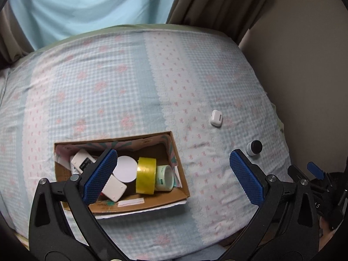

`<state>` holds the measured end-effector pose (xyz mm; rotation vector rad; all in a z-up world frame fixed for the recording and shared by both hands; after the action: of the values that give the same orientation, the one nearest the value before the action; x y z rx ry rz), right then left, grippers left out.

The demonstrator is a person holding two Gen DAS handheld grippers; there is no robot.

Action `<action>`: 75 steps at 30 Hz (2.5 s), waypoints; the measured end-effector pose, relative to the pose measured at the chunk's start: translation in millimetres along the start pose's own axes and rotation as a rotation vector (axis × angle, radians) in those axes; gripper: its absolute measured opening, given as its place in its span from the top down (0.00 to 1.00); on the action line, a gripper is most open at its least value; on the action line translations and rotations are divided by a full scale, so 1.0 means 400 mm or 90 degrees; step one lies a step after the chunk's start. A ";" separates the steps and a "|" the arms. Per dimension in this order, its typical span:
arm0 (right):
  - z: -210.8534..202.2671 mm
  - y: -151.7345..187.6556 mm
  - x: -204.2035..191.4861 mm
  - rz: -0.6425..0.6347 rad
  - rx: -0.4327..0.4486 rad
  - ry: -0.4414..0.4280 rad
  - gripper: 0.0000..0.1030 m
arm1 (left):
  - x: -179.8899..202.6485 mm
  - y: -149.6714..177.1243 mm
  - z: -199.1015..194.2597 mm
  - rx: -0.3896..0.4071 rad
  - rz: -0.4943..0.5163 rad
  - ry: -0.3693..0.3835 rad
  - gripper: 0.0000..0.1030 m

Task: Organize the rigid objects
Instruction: 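Lift both open tools away from the box toward the remaining items, then grasp the white earbud case with the left tool while the right tool grasps the black-lidded jar, then carry the earbud case and black-lidded jar into the cardboard box and release both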

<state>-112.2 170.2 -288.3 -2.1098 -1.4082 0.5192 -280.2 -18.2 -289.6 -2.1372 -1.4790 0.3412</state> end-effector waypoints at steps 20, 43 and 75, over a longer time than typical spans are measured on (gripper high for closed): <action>0.305 0.067 0.322 0.092 -0.017 0.096 0.00 | 0.424 0.027 0.620 -0.117 0.274 0.022 0.01; 0.610 0.191 0.336 0.113 0.001 0.153 0.26 | 0.410 0.123 0.931 -0.106 0.304 0.075 0.33; 0.479 0.067 0.299 0.067 0.056 0.062 0.49 | 0.435 0.022 0.705 -0.028 0.191 0.144 0.58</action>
<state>-160.4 315.9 -456.2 -2.1179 -1.2032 0.5021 -343.4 215.8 -515.9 -2.3485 -1.0509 0.1648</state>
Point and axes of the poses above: each gripper's, at about its wrist camera, not at the fingertips, and z roughly the way its jaws point, x to its right, y to its underside, the point moved 9 cm from there along z, roughly the way its jaws point, and after that the axes turned 10 degrees about x, right-handed, at the moved point
